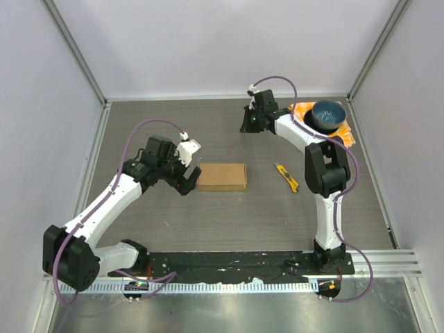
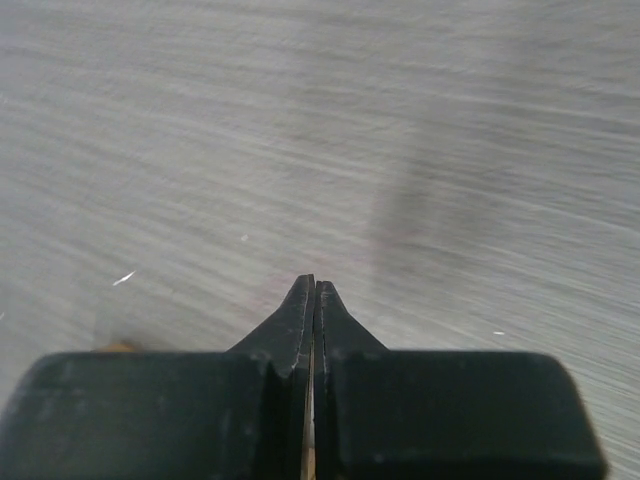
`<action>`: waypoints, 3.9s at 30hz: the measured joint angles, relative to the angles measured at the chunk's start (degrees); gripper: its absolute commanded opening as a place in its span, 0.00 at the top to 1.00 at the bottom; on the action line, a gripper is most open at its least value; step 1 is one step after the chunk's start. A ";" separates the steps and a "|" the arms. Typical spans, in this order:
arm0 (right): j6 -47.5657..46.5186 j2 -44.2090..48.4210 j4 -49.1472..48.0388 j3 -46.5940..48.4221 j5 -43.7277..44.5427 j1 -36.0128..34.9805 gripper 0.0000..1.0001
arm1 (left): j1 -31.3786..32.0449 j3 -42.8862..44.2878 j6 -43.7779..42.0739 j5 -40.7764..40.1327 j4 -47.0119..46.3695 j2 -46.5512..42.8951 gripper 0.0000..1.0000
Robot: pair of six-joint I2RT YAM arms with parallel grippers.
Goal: Unpack the express box
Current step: Adjust the express box at the center of the board.
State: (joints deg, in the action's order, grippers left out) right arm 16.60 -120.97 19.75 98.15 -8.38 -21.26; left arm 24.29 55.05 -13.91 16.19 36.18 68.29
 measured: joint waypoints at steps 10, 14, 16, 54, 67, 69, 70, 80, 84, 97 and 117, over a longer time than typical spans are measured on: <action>-2.56 -2.45 -2.45 -2.60 -12.11 -3.54 0.99 | 12.39 -5.73 -2.38 -9.29 -10.67 2.80 0.00; -3.04 -2.45 -4.74 -6.73 -16.02 -4.09 0.99 | 16.46 -5.73 -4.37 -15.43 -14.82 5.57 0.00; -3.04 -2.45 -5.66 -8.94 -17.57 -4.09 0.99 | 17.99 -5.75 -5.46 -17.79 -16.68 6.69 0.00; -10.45 -3.17 0.66 -11.91 -25.16 -12.24 0.99 | 26.71 -19.47 -11.80 -27.74 -38.84 13.03 0.03; -11.54 -1.68 2.84 -14.01 -25.64 -17.68 0.99 | 28.37 -19.61 -8.37 -24.20 -26.40 5.79 0.13; -11.54 -1.51 2.73 -14.32 -25.64 -17.99 0.99 | 28.44 -19.28 -7.76 -24.20 -25.42 5.57 0.14; -11.54 -1.44 2.71 -14.45 -25.66 -18.14 0.99 | 28.48 -18.80 -7.45 -24.24 -24.52 5.49 0.14; -11.50 -0.44 0.92 -16.09 -25.05 -19.19 0.99 | 28.79 -11.45 -5.20 -26.23 -13.88 5.44 0.18; -11.30 0.17 -0.44 -17.27 -24.92 -19.19 0.99 | 28.83 -10.38 -4.55 -27.39 -12.13 5.44 0.19; -10.45 0.90 -2.12 -18.80 -24.94 -19.15 0.99 | 26.38 -6.14 -4.79 -33.81 -6.75 5.49 0.22; -7.96 1.16 2.36 -20.35 -30.05 -22.21 0.64 | 25.92 1.29 -2.47 -32.92 -21.38 7.98 0.21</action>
State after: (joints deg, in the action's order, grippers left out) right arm 8.64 -119.81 22.11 77.80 -38.44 -43.46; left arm 50.22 56.34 -16.38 -16.73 14.81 76.27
